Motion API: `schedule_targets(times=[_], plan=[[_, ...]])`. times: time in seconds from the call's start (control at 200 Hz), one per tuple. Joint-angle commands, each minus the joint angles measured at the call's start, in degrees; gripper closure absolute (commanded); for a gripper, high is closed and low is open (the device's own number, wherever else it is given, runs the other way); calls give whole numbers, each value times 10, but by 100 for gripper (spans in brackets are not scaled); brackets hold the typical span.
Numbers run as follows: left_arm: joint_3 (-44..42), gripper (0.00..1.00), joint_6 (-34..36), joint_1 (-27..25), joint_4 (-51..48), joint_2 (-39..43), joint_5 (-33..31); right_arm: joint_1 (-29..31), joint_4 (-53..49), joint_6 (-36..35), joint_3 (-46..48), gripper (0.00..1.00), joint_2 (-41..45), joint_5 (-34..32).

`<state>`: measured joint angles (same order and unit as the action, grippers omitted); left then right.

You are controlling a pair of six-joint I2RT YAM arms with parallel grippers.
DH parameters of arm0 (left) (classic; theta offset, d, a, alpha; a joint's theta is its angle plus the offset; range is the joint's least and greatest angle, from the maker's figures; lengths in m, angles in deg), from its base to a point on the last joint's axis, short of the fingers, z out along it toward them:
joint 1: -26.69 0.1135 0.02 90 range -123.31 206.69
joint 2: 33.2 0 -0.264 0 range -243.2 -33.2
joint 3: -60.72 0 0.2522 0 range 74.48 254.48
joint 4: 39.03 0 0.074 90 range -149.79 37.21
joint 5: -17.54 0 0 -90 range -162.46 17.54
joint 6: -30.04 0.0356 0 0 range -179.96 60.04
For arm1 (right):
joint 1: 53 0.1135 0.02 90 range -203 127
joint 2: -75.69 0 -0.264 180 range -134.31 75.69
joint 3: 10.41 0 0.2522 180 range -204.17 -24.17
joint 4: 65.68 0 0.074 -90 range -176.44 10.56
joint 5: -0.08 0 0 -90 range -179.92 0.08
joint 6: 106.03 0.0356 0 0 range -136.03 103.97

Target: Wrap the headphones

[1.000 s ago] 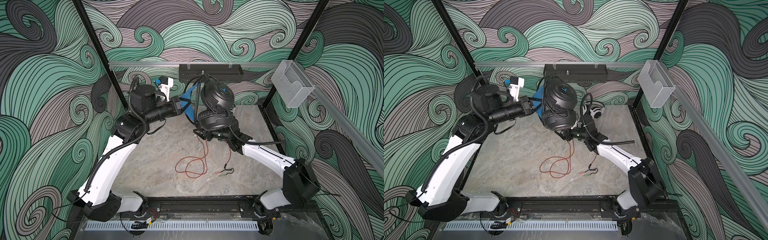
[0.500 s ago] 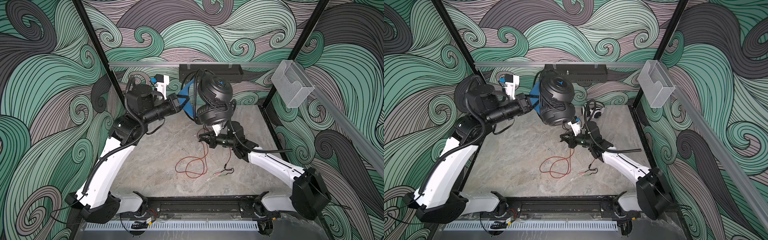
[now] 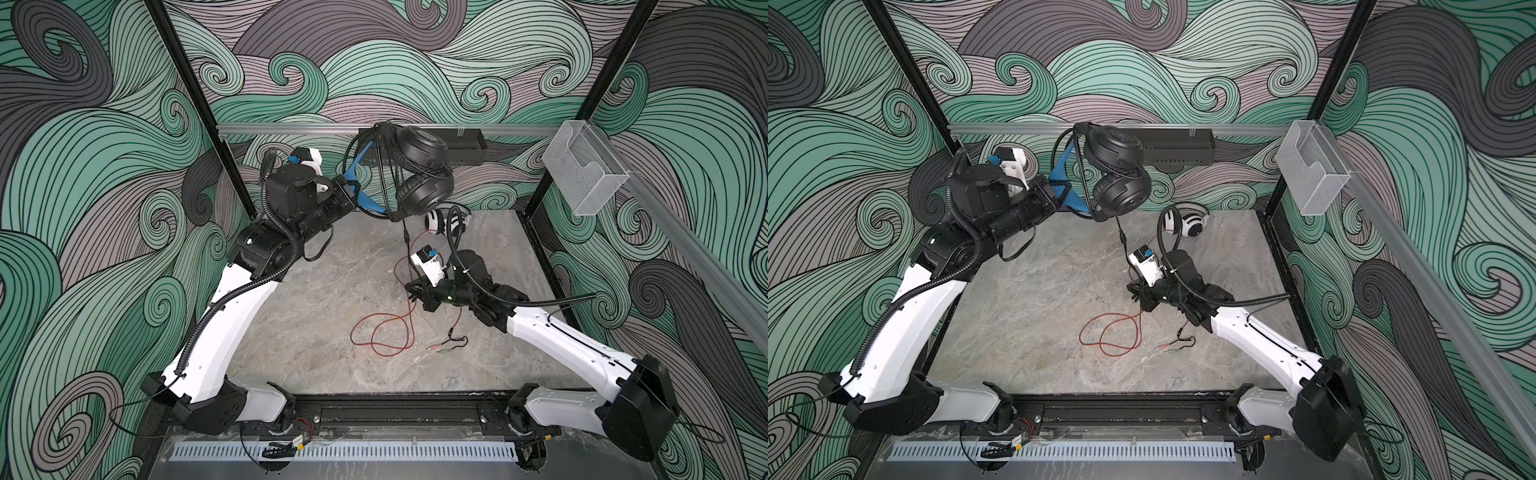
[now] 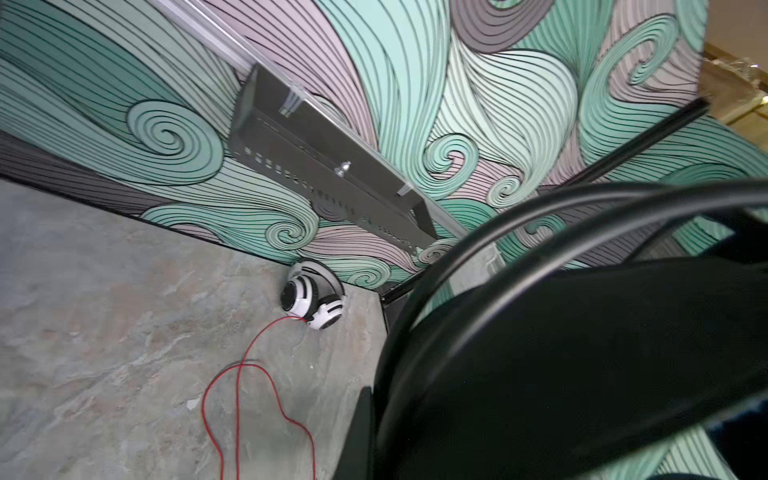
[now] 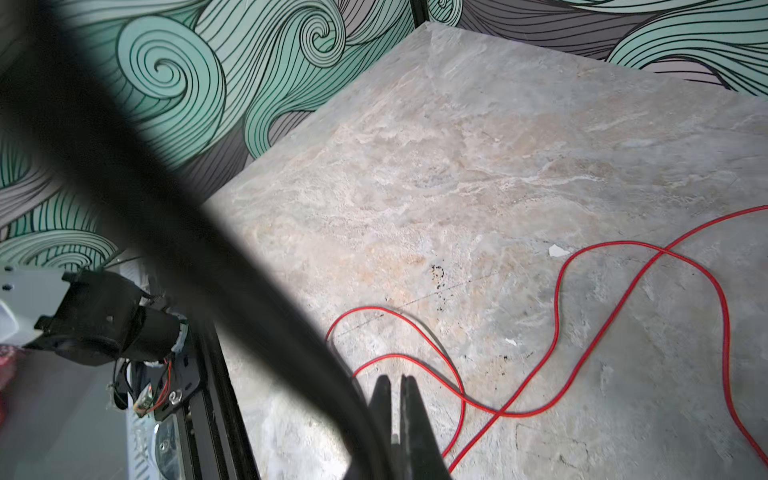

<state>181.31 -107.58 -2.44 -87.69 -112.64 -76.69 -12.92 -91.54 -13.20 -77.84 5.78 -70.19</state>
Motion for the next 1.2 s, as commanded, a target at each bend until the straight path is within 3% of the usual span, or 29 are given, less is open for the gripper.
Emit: schedule_targets(times=[0.0, 0.195, 0.435, 0.665, 0.821, 0.971, 1.196], plan=[[31, 100, -20, 13, 22, -7, -90, 37, -97, -53, -18, 100, 28, -62], [49, 100, -19, 25, -3, -55, -134, 102, -154, -93, -54, 100, 39, -108], [43, 100, 86, 22, -34, -98, -222, 172, -224, -148, -139, 100, 29, -129], [-66, 100, 204, -2, -5, -97, -271, 186, -288, -174, -242, 100, 5, -98], [-164, 100, 313, -31, 6, -54, -244, 185, -336, -202, -311, 100, -27, -110], [-230, 100, 396, -38, -34, 5, -104, 174, -358, -230, -360, 100, -51, -144], [-284, 100, 452, -68, -121, 60, -42, 155, -391, -281, -383, 100, -79, -215]])
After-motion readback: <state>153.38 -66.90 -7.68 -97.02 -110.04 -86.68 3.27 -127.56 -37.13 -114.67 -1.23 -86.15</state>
